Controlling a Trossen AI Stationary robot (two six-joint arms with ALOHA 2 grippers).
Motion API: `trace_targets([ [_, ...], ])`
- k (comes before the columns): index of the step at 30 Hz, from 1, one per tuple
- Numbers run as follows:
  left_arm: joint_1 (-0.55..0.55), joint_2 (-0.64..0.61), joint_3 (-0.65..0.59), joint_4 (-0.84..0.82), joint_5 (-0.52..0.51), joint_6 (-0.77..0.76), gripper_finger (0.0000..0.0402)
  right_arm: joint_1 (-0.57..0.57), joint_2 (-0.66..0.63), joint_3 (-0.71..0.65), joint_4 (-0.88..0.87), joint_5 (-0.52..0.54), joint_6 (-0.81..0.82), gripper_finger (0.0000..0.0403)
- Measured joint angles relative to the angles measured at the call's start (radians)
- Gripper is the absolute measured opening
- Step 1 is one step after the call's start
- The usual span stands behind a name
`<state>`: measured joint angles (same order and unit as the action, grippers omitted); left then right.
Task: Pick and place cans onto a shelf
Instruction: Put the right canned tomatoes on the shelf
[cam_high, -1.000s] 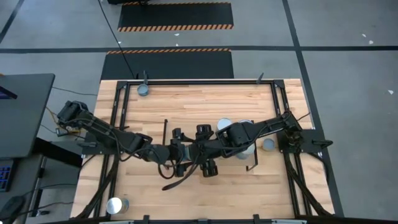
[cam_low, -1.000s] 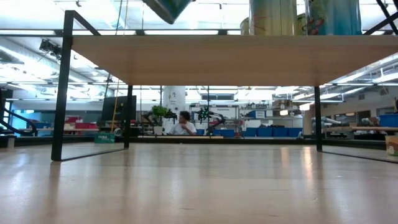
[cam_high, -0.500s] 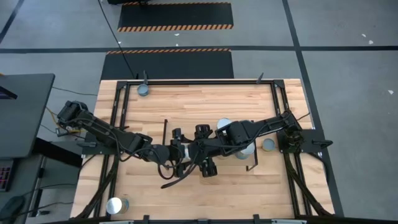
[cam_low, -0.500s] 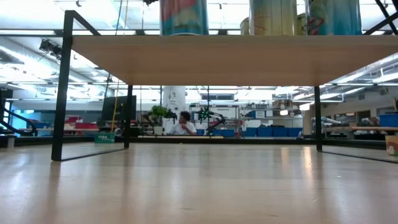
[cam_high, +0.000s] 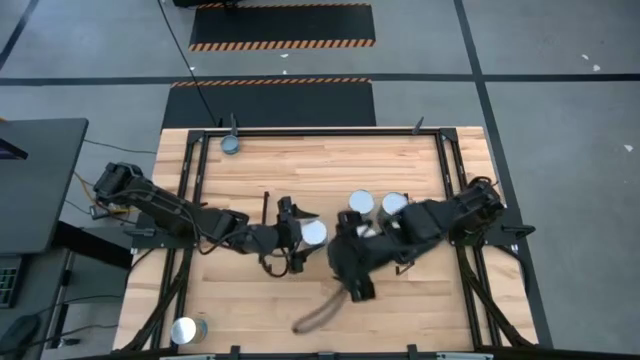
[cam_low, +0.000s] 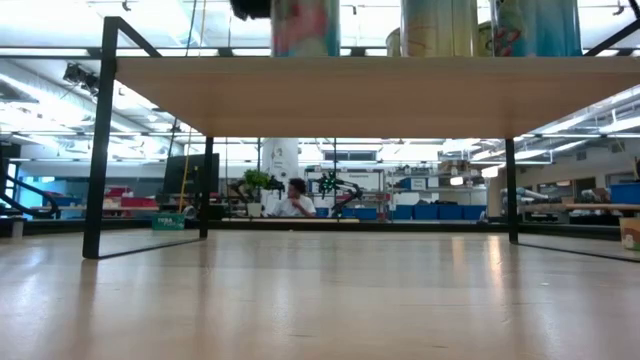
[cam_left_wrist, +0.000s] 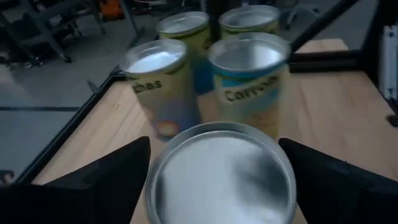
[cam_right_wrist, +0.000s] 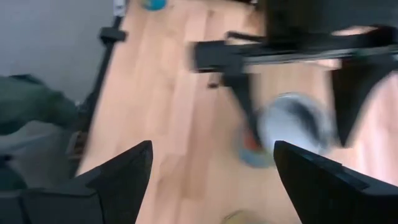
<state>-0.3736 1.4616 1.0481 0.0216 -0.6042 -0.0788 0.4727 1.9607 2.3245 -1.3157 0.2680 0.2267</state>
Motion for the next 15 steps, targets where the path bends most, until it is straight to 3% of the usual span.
trace_targets([
  [7, 0.069, 0.046, 0.000, 0.113, 0.045, 0.016, 0.0360, 0.110, -0.002, 0.000, -0.067, 0.048, 0.116, 0.0343],
  [15, 0.101, 0.014, 0.000, 0.163, 0.042, 0.065, 0.0361, 0.158, -0.002, 0.000, -0.111, 0.110, 0.171, 0.0343],
])
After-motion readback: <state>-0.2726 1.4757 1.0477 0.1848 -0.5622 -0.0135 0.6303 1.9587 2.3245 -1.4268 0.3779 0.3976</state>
